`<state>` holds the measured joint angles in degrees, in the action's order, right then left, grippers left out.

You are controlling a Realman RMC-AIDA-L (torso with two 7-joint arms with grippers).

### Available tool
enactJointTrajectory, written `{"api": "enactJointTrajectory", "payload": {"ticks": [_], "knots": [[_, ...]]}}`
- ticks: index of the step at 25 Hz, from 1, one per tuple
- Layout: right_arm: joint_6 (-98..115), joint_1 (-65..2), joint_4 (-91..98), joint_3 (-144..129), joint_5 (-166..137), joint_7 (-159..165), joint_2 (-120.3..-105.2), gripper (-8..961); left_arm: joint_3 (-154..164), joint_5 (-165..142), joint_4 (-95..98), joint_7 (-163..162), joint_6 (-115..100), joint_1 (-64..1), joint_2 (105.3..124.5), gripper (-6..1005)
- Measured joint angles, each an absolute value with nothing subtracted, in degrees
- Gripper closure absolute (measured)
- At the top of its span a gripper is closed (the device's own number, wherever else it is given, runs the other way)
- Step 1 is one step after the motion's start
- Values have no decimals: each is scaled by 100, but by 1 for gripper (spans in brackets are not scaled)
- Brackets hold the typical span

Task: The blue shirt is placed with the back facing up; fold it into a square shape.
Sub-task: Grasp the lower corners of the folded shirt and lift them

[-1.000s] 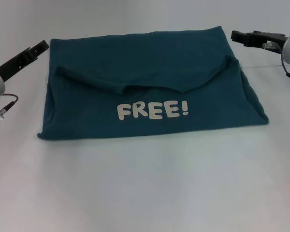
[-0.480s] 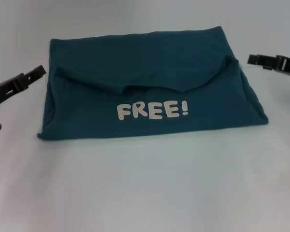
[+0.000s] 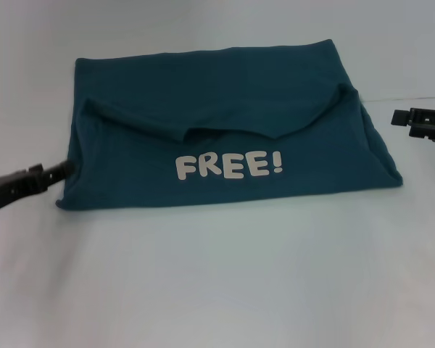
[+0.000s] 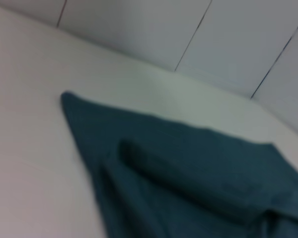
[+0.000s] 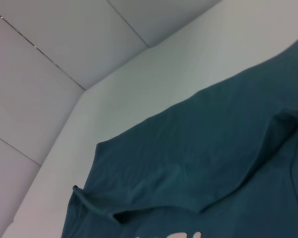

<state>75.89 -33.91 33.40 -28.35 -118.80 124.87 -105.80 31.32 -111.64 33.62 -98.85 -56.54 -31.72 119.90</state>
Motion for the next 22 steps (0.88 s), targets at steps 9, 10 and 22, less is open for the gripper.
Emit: {"api": "enactJointTrajectory", "payload": {"ticks": [9,10,22], "knots": [[7558,-3376,3340,-2846,-11909,12556,-10611,237,3144,-11560,3311,-10030,-5417,-3060,12043,269],[7548,-3385,3340,-2852,-11909,12556,-10616,237,3147,-11563,3305,-10029,-5409,-3048,12057,271],[7529,-3401,3340,-2867,-11909,12559,-10641,242,3469,-11575,3104,-9975,-5074,-3192,12171,292]]}}
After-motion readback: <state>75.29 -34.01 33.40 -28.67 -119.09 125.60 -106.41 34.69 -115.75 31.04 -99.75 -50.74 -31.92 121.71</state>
